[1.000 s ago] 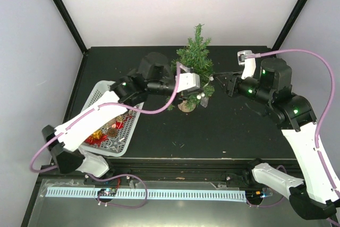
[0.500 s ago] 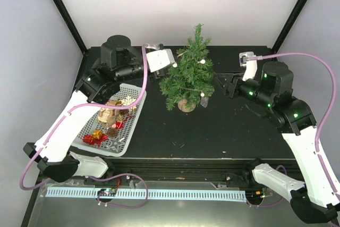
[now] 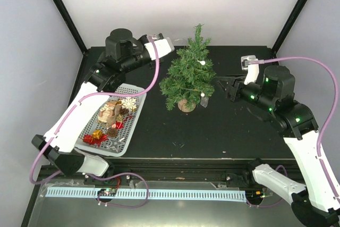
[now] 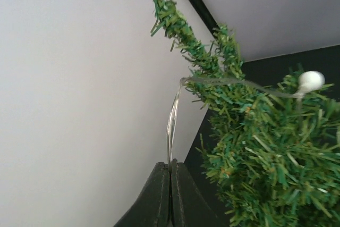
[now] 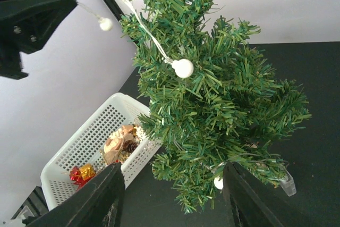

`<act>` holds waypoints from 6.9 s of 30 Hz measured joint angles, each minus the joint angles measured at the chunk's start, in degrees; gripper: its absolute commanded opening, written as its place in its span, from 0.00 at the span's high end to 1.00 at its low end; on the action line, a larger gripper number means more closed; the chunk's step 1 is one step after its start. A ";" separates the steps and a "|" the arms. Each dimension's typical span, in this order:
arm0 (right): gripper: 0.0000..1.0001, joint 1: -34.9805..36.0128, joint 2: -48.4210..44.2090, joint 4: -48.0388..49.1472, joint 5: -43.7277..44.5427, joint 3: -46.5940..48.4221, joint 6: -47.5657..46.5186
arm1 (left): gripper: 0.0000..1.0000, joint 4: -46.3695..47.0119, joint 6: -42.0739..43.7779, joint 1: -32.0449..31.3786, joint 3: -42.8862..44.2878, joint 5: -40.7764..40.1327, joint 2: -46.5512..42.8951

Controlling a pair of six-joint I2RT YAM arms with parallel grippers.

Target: Decorate the small christmas tree

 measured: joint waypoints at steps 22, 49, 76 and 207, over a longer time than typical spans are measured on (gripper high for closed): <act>0.48 0.00 -1.01 2.43 -1.14 -2.82 1.22 | 0.32 15.82 2.45 2.51 -9.81 -6.40 10.49; 0.49 0.00 -3.32 -8.90 18.49 -2.10 -4.79 | 0.01 -0.11 -13.97 27.43 -18.73 5.09 -4.61; 0.50 2.29 -0.26 -2.34 6.43 -30.38 -0.09 | 0.24 -9.73 -0.11 42.36 -39.30 -5.40 5.27; 0.77 34.56 8.17 3.48 4.42 -3.65 -1.11 | 0.99 -56.87 4.87 -3.21 5.77 43.41 6.01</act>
